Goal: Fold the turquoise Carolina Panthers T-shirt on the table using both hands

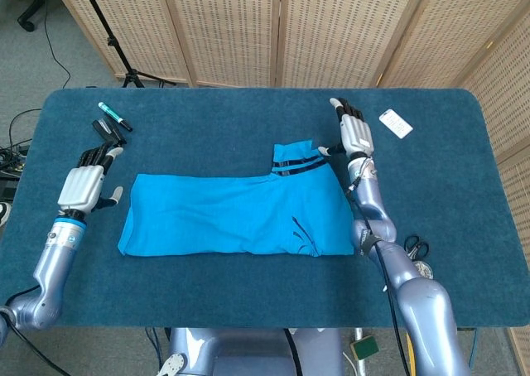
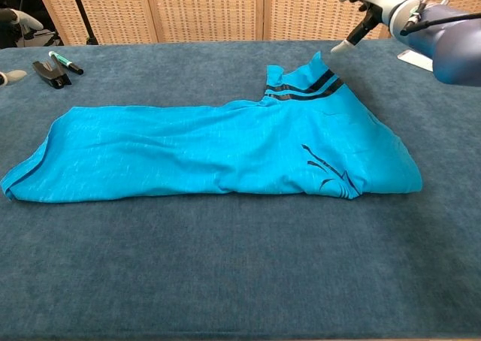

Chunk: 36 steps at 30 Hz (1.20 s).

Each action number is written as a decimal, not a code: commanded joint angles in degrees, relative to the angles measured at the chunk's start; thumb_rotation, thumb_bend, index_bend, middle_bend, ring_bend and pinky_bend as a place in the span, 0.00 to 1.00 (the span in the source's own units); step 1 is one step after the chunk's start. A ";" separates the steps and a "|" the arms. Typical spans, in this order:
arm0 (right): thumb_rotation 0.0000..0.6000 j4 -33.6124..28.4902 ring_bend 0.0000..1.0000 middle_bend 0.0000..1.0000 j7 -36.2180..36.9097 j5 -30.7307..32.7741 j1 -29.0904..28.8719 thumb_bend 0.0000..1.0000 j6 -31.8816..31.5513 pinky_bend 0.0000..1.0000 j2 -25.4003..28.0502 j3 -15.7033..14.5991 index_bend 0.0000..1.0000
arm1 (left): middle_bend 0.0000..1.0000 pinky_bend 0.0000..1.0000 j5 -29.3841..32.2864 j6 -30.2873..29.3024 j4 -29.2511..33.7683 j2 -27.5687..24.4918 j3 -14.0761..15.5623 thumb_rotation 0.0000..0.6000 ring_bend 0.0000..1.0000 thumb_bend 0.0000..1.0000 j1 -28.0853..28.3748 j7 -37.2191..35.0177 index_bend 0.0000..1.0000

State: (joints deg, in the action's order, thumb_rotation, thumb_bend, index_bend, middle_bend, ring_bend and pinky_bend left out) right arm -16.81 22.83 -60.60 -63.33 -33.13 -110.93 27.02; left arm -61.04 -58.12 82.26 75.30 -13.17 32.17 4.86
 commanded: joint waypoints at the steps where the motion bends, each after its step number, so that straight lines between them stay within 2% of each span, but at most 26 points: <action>1: 1.00 -6.77 0.00 0.00 -2.78 -1.22 3.80 0.00 -5.47 0.00 4.29 -0.83 0.00 | 0.00 0.00 -1.92 -1.02 1.02 -1.23 0.87 1.00 0.00 0.41 -0.93 -1.01 0.00; 4: 1.00 -15.08 0.00 0.00 -4.31 -3.31 8.19 0.00 -11.15 0.00 8.87 -2.59 0.00 | 0.00 0.00 -5.05 -2.08 1.67 -2.85 2.49 1.00 0.00 0.41 -2.27 -2.44 0.00; 12: 1.00 -43.23 0.00 0.00 -9.04 -7.98 21.36 0.00 -22.77 0.00 24.31 -8.03 0.00 | 0.00 0.00 -13.51 -4.26 2.01 -6.02 7.87 1.00 0.00 0.41 -6.18 -8.21 0.00; 16: 1.00 -51.15 0.00 0.00 -9.94 -11.16 26.00 0.00 -27.41 0.00 29.16 -11.02 0.00 | 0.00 0.00 -16.80 -5.04 0.77 -6.26 10.08 1.00 0.00 0.41 -7.51 -10.70 0.00; 24: 1.00 -62.46 0.00 0.00 -8.59 -17.50 35.23 0.00 -35.34 0.00 37.46 -17.91 0.00 | 0.00 0.00 -22.30 -6.12 -2.20 -5.52 13.99 1.00 0.00 0.42 -9.39 -14.26 0.00; 30: 1.00 -65.05 0.00 0.00 -7.24 -21.24 39.48 0.00 -39.52 0.00 40.84 -21.17 0.00 | 0.00 0.00 -25.08 -6.55 -4.50 -4.83 15.77 1.00 0.00 0.42 -9.97 -16.07 0.00; 36: 1.00 -65.26 0.00 0.00 -4.91 -23.38 44.38 0.00 -44.97 0.00 42.18 -23.32 0.00 | 0.00 0.00 -25.85 -7.32 -12.61 -0.73 15.36 1.00 0.00 0.42 -10.01 -16.51 0.00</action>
State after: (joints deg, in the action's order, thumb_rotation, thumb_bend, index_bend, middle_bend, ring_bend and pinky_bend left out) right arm -81.95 17.11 -83.42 -19.83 -77.23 -69.14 4.26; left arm -86.63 -65.12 72.70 72.71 2.50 22.11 -11.45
